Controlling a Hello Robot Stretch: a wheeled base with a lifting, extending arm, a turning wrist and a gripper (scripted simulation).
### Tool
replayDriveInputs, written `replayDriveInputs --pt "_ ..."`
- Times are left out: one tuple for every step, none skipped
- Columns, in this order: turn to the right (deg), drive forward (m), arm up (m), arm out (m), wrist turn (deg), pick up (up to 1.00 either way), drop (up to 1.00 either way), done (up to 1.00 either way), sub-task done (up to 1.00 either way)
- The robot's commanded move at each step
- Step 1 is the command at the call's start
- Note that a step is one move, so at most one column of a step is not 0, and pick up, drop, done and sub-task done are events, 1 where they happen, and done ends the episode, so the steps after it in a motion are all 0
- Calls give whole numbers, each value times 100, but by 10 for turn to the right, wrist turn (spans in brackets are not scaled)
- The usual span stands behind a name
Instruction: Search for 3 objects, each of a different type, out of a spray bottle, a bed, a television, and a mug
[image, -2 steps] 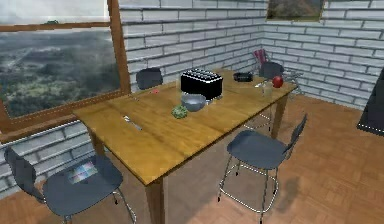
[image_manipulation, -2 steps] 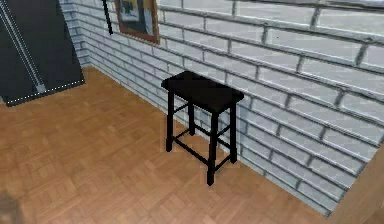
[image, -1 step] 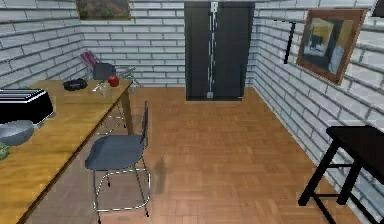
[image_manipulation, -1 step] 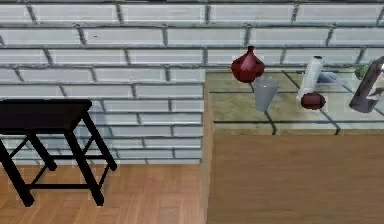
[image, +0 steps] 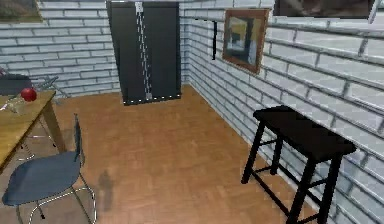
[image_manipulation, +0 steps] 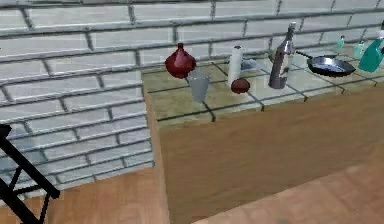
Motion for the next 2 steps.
replayDriveInputs --pt "0 80 0 0 0 0 0 0 0" --pt "-450 0 0 0 0 0 0 0 0"
